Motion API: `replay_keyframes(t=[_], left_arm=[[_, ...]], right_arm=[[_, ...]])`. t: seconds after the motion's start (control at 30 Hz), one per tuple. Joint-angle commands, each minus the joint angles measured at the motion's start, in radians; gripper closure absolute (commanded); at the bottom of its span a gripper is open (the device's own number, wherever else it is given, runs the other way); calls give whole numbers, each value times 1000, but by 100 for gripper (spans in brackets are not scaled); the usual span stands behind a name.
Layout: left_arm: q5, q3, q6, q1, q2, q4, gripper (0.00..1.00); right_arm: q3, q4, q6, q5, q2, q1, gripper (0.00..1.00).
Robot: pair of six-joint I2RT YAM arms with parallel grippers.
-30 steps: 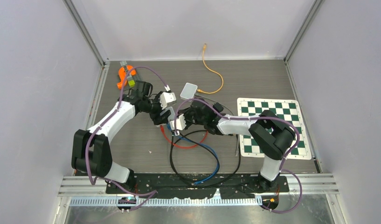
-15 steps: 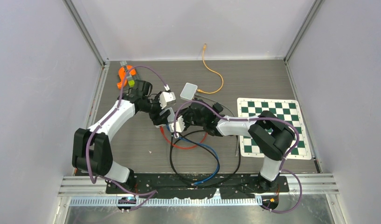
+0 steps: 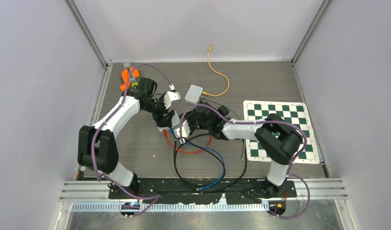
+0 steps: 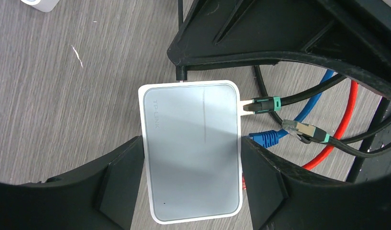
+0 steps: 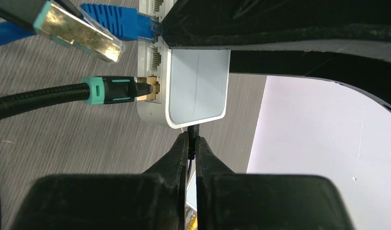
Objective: Insert the plug into the switch port
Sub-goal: Insert the power into the switch port.
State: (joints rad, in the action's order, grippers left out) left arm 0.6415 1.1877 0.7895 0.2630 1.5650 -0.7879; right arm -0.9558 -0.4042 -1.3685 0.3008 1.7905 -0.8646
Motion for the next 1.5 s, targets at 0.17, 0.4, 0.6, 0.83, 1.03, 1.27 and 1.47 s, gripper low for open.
replay_keyframes(t=[0.17,0.4,0.6,0.83,1.03,1.27,1.47], left_arm=[[105,74,29,2,21,24,48],[113,117,42,1,41,-20,48],[136,164,27,-5,62,-47,49],[173,168,27,-5,60,-20,49],[207,188,12,-5,65,-14,49],[222,202,4,-4,74,-28,50],[235,193,-4,-4,68,-8,50]], right_arm=[[-98,-152,22,189,-4,-55,95],[-143,-91,-76,220,-13,-72,95],[-204,-14,-70,183,2,-100,95],[-242,89,5,262,17,-105,95],[-335,292,17,332,24,-108,95],[-358,325,44,392,28,-110,95],[-364,312,85,405,33,-118,95]])
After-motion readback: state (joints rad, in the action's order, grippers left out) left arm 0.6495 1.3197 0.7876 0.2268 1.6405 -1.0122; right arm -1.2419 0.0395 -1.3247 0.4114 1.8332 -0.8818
